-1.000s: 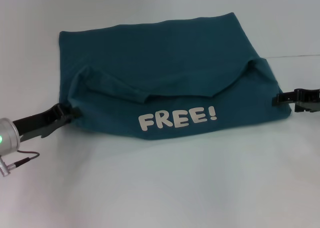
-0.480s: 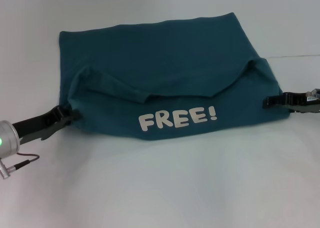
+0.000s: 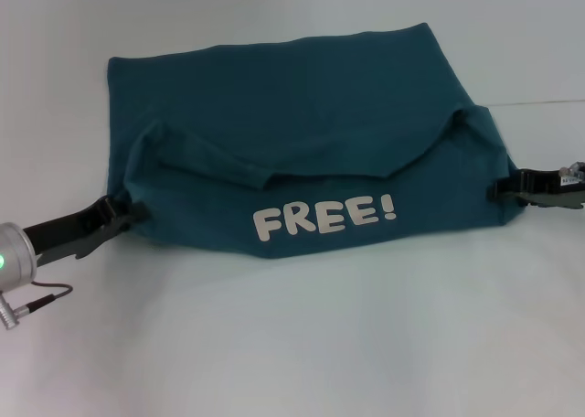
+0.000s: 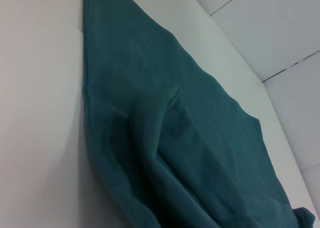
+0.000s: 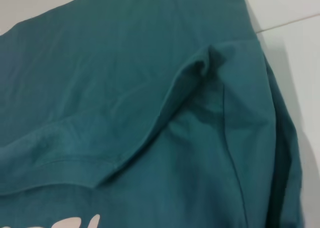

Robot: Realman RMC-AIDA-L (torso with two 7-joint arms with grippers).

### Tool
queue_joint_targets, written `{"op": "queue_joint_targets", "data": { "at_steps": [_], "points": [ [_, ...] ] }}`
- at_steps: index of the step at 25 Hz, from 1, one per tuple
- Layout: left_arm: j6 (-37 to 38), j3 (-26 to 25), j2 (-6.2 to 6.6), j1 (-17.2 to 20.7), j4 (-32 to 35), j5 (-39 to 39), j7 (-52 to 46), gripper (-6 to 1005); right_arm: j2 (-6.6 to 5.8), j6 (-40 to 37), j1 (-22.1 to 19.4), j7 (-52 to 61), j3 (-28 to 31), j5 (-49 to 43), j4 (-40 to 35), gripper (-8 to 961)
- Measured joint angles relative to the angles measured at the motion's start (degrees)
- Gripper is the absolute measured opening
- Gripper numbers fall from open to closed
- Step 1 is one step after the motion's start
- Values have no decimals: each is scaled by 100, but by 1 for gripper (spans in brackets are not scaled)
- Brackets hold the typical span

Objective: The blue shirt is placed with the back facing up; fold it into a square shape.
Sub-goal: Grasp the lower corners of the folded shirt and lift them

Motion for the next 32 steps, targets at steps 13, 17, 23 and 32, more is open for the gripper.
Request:
{"op": "queue_joint_targets", "data": {
  "at_steps": [13, 17, 23, 32],
  "points": [
    [59, -12, 3, -1, 3, 42, 1, 31, -94, -240, -62, -1, 151, 5, -84, 125],
    [71, 0, 5, -1, 3, 44, 1, 32, -129, -332, -69, -1, 220, 4, -86, 19],
    [648, -26, 95, 31, 101, 221, -22, 31, -239, -1208, -148, 27, 413, -5, -344, 19],
    [2565, -198, 245, 308, 914, 1321, -515, 32, -322, -3322, -746, 240, 451, -39, -1282, 19]
  ]
}}
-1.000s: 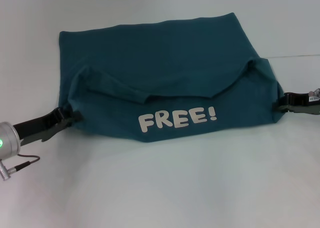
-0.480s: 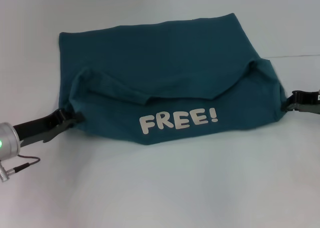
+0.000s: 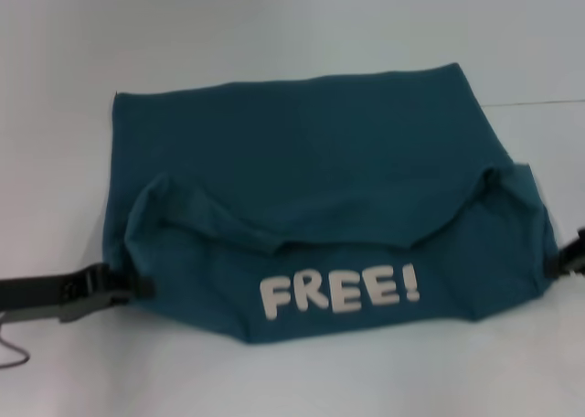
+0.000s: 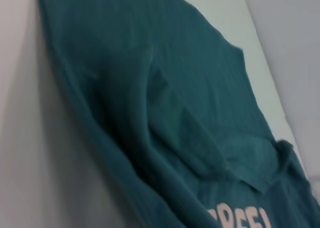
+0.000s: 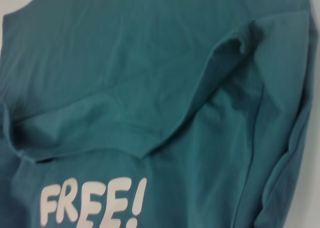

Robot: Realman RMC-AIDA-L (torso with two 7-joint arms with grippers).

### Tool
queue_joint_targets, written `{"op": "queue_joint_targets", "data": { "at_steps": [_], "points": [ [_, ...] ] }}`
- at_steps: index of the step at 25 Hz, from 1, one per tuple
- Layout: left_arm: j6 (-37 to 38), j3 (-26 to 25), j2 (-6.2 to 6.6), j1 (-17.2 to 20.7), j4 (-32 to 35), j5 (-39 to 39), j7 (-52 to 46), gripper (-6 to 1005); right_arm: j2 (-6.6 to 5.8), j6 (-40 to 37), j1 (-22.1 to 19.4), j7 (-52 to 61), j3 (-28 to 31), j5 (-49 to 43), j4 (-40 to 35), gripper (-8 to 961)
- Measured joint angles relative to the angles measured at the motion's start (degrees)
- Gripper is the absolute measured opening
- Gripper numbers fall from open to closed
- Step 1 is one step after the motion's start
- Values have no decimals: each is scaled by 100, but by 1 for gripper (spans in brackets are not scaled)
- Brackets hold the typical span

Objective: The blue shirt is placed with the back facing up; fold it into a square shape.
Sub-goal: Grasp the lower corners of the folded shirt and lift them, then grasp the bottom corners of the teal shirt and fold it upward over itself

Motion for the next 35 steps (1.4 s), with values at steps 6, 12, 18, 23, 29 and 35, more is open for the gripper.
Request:
{"op": "queue_joint_targets", "data": {
  "at_steps": [6, 12, 18, 23, 29, 35],
  "points": [
    [1151, -574, 99, 204, 366, 527, -11, 32, -17, -855, -295, -79, -22, -6, -98, 19],
    [1841, -984, 140, 431, 694, 1245, 45, 31, -30, -1462, -526, -287, -44, -10, -94, 19],
    [2441, -1069, 126, 557, 773, 1653, 351, 31, -33, -2049, -720, -561, -47, -40, -98, 19],
    [2650, -1097, 111, 614, 787, 1903, 540, 32, -70, -2177, -829, -846, 30, -259, -35, 20],
    [3055, -1647, 318, 289, 788, 1886, 714, 31, -207, -2237, -757, -1126, 709, -93, 111, 20],
    [2885, -1909, 508, -205, 703, 1873, 248, 32, -379, -2107, -578, -1043, 1417, 450, 133, 20]
  ]
}}
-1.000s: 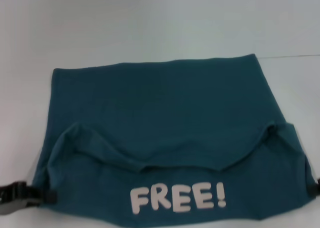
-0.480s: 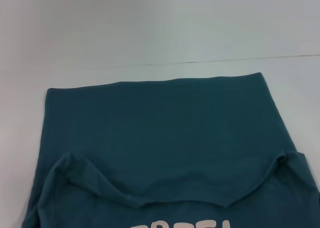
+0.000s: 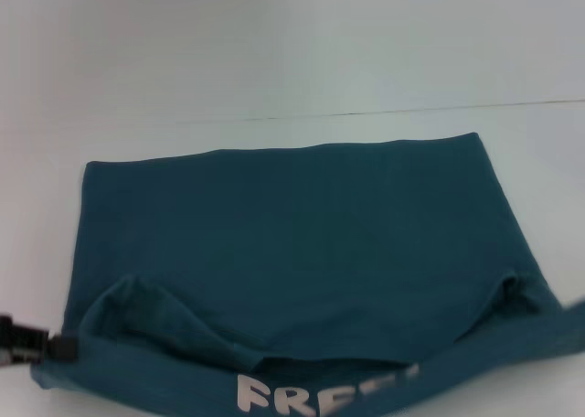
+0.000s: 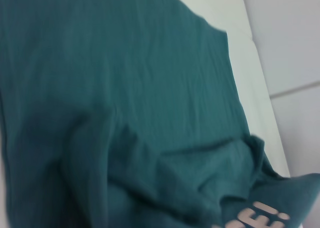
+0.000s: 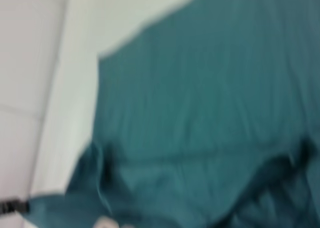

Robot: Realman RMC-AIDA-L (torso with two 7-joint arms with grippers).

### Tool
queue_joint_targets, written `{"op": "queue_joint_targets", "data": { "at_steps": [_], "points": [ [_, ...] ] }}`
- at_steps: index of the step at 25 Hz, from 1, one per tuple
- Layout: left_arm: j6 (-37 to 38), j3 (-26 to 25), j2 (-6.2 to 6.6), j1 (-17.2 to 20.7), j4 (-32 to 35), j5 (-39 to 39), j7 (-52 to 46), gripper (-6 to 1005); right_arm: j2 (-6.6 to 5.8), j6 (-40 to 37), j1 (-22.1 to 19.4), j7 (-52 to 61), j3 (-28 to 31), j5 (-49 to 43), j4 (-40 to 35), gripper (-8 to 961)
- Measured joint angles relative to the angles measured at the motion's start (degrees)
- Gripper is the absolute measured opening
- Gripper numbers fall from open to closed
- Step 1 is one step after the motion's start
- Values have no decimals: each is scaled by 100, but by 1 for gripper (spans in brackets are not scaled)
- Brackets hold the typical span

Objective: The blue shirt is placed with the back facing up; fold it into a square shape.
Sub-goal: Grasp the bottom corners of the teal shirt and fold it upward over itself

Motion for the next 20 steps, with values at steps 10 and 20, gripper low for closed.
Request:
{"op": "queue_joint_targets", "data": {
  "at_steps": [10, 20],
  "points": [
    [-966, 40, 160, -764, -450, -13, -1012, 31, -32, 907, 343, 516, 424, 854, 149, 20],
    [-2178, 75, 154, -1327, -603, -13, -1307, 31, 95, 2388, 578, 540, 377, 1722, 611, 20]
  ]
}}
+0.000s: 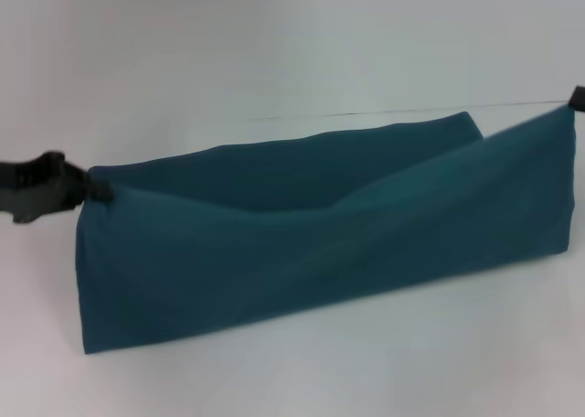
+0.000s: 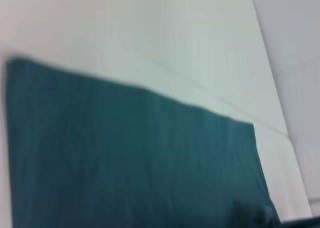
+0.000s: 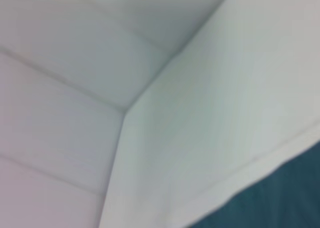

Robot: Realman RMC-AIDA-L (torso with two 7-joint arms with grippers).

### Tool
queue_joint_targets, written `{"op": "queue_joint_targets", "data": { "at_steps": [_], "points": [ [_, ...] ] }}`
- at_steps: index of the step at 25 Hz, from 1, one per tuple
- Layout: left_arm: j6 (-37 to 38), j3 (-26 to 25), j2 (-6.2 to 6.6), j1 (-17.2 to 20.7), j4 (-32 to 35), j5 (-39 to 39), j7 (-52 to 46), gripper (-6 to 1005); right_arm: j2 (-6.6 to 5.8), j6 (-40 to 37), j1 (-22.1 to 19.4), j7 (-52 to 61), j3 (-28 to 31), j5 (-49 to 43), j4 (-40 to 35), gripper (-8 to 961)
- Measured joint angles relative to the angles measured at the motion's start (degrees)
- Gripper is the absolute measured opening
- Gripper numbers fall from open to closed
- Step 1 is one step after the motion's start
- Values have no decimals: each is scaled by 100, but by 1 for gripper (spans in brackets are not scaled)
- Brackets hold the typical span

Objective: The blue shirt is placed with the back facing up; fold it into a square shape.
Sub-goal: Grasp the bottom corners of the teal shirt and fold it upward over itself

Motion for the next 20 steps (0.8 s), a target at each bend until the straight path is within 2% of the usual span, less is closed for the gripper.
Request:
{"op": "queue_joint_targets", "data": {
  "at_steps": [5, 9, 12, 16, 20],
  "points": [
    [-852, 16, -127, -170, -188, -36, 7, 31, 223, 1141, 179, -150, -123, 27, 207, 20],
    [-1595, 150, -329, -200, -253, -84, 60, 31, 389, 2160, 343, -380, -369, 30, 608, 19],
    [-1892, 335, -417, -163, -256, -136, 56, 31, 451, 2686, 429, -420, -570, 31, 793, 19],
    [-2112, 371, -436, -115, -239, -164, -28, 31, 505, 3151, 530, -415, -655, 35, 806, 20],
    [-2200, 358, -447, -38, -209, -365, -66, 32, 514, 3273, 615, -395, -657, 37, 797, 21]
  ]
}}
